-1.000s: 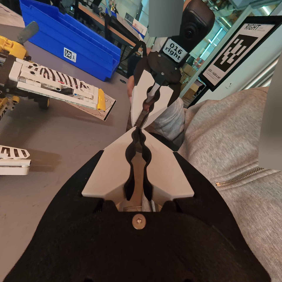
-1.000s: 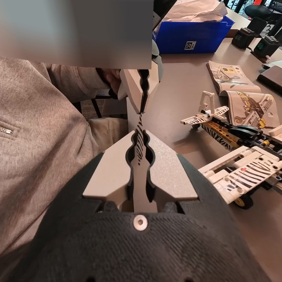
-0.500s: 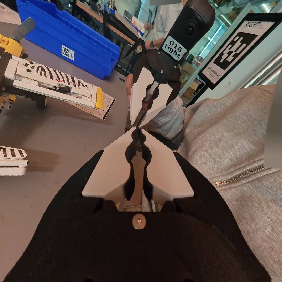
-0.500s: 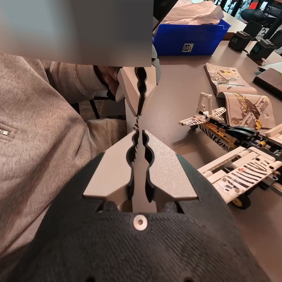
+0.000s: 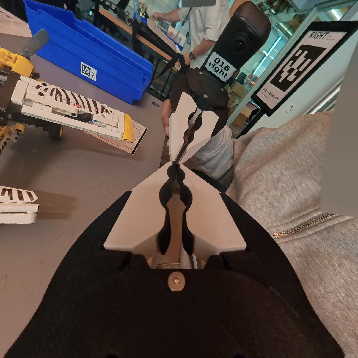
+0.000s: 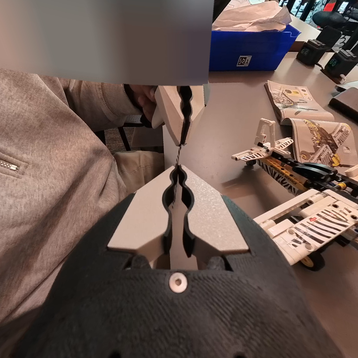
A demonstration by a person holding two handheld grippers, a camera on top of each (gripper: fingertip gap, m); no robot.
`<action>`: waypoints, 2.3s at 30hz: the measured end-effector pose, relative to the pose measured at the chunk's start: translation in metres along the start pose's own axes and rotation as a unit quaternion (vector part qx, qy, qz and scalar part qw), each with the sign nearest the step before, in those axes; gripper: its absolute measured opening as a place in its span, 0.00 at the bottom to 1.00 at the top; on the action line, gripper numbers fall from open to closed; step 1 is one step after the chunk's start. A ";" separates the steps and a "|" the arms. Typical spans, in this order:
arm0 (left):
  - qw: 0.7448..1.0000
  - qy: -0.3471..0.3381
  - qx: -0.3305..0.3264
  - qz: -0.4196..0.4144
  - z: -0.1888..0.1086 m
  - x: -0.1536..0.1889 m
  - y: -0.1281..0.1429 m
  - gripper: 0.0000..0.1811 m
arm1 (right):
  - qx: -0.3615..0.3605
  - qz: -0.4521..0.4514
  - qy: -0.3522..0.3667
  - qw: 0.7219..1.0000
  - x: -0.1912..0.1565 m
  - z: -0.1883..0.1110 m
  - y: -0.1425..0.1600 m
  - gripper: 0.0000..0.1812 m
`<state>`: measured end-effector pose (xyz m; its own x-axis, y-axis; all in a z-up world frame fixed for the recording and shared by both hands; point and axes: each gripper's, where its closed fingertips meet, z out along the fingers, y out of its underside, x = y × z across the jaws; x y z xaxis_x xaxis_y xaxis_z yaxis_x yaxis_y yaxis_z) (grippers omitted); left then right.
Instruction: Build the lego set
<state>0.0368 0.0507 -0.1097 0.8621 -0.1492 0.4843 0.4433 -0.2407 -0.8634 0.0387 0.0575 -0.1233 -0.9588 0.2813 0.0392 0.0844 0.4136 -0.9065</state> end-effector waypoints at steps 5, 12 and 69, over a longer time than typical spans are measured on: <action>1.000 -0.014 0.011 0.004 -0.001 -0.005 -0.002 0.01 | 0.016 0.011 -0.005 1.000 0.000 -0.003 -0.005 0.00; 0.999 -0.026 0.023 0.011 -0.005 -0.007 -0.007 0.04 | 0.031 0.026 0.004 0.999 0.006 -0.010 -0.008 0.00; 0.975 -0.210 0.060 0.034 -0.027 -0.246 -0.098 0.22 | -0.067 0.604 -0.085 0.790 0.291 0.016 0.013 0.00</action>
<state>-0.2255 0.0857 -0.1401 0.9041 0.2515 0.3455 0.3846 -0.1267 -0.9143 -0.2434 0.1314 -0.1306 -0.1783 0.4244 -0.8878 0.9823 0.0236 -0.1860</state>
